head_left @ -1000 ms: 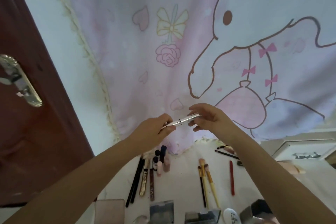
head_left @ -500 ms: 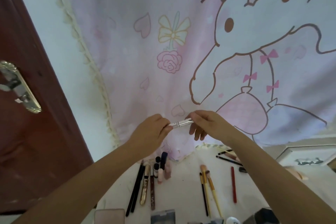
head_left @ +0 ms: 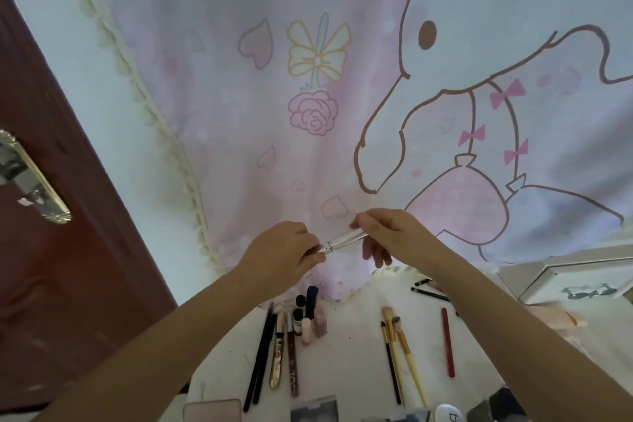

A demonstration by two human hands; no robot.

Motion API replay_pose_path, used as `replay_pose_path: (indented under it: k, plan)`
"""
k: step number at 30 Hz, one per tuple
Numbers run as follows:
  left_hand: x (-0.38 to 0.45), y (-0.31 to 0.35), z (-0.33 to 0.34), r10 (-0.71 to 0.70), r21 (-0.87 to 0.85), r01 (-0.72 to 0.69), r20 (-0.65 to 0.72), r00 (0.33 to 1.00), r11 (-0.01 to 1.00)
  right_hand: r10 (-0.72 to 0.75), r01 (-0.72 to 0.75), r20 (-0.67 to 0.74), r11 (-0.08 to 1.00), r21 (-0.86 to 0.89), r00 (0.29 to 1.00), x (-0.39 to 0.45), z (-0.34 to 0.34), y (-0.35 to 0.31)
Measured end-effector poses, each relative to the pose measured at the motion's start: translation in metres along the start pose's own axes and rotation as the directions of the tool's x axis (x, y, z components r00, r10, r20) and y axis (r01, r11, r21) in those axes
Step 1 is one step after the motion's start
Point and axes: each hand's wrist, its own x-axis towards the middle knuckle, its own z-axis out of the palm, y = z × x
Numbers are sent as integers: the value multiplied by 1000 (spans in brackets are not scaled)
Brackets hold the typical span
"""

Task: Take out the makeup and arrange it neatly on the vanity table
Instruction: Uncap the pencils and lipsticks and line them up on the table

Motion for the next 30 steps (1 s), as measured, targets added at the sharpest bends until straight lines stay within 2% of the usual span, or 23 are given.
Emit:
replay_pose_path:
  k: [2, 3, 7, 10, 12, 14, 18, 20, 22, 24, 28, 30]
  plan:
    - [-1, 1, 3, 5, -12, -5, 0, 1000, 1000, -2, 0, -14, 995, -99, 1000, 0, 1, 4]
    - [-1, 1, 3, 5, -17, -5, -1, 1000, 1000, -24, 22, -24, 995, -94, 999, 0, 1, 6]
    - [-2, -1, 4, -9, 2, 9, 17, 1000, 1000, -118, 121, -43, 989, 83, 992, -2, -1, 17]
    - [-2, 1, 4, -3, 19, 2, 58, 998, 1000, -55, 52, 19, 988, 147, 998, 0, 1, 15]
    - [-1, 2, 5, -2, 24, 0, 60, 998, 1000, 25, -26, 65, 1000, 13, 998, 1, 1, 13]
    - [1, 2, 6, -1, 25, -1, 66, 998, 1000, 32, -26, 56, 994, -109, 998, 2, 0, 13]
    - [1, 0, 7, -21, 16, 19, 82, 996, 1000, -87, 84, 70, 996, 43, 994, 2, -1, 17]
    - [0, 0, 7, -26, 15, 25, 91, 996, 1000, -41, 33, 98, 996, 82, 994, 2, 1, 18]
    - [-1, 0, 7, -27, 20, 25, 107, 994, 999, 20, -23, 102, 999, 25, 995, 3, 5, 21]
    - [-2, -1, 8, -25, 33, 21, 136, 990, 999, 17, -14, 85, 999, -34, 996, 4, 9, 24]
    - [-11, -11, 19, -58, 14, 56, 182, 982, 998, 39, -53, 174, 995, 80, 984, 5, 20, 37]
    - [-19, -22, 31, -90, 2, 92, 212, 973, 996, 111, -118, 157, 992, 39, 981, 6, 27, 50]
